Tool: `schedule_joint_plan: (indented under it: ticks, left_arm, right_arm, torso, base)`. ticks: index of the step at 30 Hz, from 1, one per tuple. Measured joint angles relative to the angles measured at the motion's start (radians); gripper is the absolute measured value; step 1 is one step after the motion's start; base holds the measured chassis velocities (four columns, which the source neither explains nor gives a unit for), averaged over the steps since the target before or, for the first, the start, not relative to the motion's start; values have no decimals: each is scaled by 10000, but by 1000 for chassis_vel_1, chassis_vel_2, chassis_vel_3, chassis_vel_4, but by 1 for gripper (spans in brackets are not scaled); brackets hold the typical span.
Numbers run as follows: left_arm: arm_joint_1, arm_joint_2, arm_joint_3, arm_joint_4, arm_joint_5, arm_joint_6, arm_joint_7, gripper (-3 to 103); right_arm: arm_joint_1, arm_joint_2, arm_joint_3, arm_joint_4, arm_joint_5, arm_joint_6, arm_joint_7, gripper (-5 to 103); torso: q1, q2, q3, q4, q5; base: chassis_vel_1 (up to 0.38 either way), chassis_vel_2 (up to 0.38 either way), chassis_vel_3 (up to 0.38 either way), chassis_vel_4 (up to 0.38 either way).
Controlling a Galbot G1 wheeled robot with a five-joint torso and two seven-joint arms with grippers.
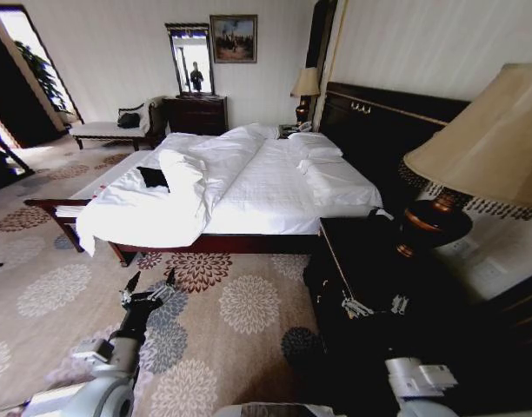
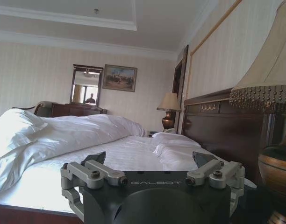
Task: Fold the clothes on the bed.
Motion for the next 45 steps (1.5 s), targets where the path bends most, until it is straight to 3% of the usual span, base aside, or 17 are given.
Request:
schedule_joint_plan:
  ticks: [4, 14, 22, 31, 45]
  left_arm:
    - [-447, 192, 27, 162, -80, 109, 15, 100]
    - [-919, 1219, -374, 406, -566, 254, -19, 100]
    - [-762, 1021, -305, 245, -528, 265, -21, 100]
    - [-43, 488, 17, -322, -207, 75, 13, 100]
    - [373, 389, 121, -451, -69, -76, 151, 100]
  right_arm:
    - [-41, -117, -70, 91, 262, -4, 39, 100]
    - [141, -1042, 952, -408, 694, 153, 195, 100]
    - [74, -954, 865, -425, 389, 329, 75, 100]
    - [-109, -984, 796, 77, 726, 239, 6, 100]
    - [-27, -955, 490, -157, 620, 267, -412, 100]
  torso:
    - [0, 0, 0, -1, 1]
    - [0, 0, 0, 0, 1]
    - [0, 0, 0, -1, 2]
    - [0, 0, 0, 1, 2]
    - [0, 0, 0, 0, 2]
  base:
    - [0, 0, 0, 0]
    - [0, 0, 0, 0]
    - [0, 0, 0, 0]
    - [0, 0, 0, 0]
    - [0, 0, 0, 0]
